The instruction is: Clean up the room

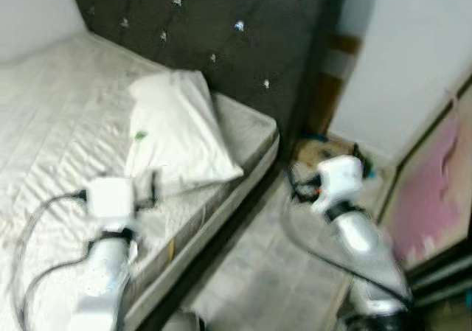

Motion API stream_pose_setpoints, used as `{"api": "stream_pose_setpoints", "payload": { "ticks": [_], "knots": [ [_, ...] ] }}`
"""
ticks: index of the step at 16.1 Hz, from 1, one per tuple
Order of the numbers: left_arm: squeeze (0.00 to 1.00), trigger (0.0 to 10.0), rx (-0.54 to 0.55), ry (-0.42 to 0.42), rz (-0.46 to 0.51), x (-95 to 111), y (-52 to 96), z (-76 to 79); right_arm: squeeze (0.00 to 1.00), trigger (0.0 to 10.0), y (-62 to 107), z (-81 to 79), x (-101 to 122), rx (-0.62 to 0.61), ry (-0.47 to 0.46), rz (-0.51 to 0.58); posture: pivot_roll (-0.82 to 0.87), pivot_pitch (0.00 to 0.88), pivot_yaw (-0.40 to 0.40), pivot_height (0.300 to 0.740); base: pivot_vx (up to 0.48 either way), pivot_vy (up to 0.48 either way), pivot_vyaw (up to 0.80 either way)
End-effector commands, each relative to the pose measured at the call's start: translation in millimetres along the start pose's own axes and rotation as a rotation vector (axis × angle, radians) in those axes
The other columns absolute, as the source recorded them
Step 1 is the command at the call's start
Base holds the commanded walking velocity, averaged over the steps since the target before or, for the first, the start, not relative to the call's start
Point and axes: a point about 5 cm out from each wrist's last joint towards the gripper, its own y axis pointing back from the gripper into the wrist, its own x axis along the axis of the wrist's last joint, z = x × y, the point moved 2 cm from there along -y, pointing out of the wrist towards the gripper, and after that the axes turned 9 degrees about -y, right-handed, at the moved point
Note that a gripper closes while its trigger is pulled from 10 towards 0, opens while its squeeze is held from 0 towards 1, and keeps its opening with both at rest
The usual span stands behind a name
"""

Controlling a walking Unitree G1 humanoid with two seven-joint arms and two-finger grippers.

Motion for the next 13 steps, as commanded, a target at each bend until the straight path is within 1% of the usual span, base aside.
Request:
{"api": "stream_pose_setpoints", "payload": {
  "ticks": [1, 3, 4, 8, 10, 11, 13],
  "knots": [
    [0.00, 10.0, -0.012, 0.004, 0.007, 2.0, 1.8, 4.5, 0.00, 10.0, 2.4, 8.7, -1.5, -0.029, 0.016, -0.009, 0.03, 0.057, -0.012, 0.740, 0.000, 0.000, 0.80],
    [0.00, 10.0, -0.019, 0.019, 0.019, 4.2, 0.5, 6.1, 0.00, 10.0, 1.1, 8.9, -0.4, -0.034, 0.014, -0.003, 0.03, 0.049, -0.008, 0.740, 0.000, 0.000, 0.80],
    [0.00, 10.0, -0.012, -0.023, 0.025, 4.7, -0.8, 6.6, 0.00, 10.0, 0.6, 8.9, -0.3, -0.034, 0.014, -0.003, 0.03, 0.050, -0.008, 0.740, 0.000, 0.000, 0.80],
    [0.00, 10.0, -0.008, -0.017, 0.023, 4.5, -2.3, 6.8, 0.00, 10.0, -0.2, 9.8, -0.3, -0.037, 0.012, -0.001, 0.03, 0.046, -0.011, 0.740, 0.000, 0.000, 0.80],
    [0.00, 10.0, -0.003, -0.040, 0.032, 5.2, -2.1, 5.9, 0.00, 10.0, -0.4, 9.9, -0.7, -0.037, 0.010, -0.001, 0.03, 0.044, -0.013, 0.740, 0.000, 0.000, 0.80],
    [0.00, 10.0, 0.003, -0.028, 0.026, 3.8, -1.9, 5.2, 0.00, 10.0, -0.6, 9.4, -1.1, -0.034, 0.013, -0.002, 0.03, 0.044, -0.013, 0.740, 0.000, 0.000, 0.80],
    [0.00, 10.0, 0.014, -0.034, 0.027, 3.8, -2.1, 4.3, 0.00, 10.0, -1.0, 8.9, -0.8, -0.030, 0.019, 0.001, 0.03, 0.044, -0.011, 0.740, 0.000, 0.000, 0.80]
  ]
}}
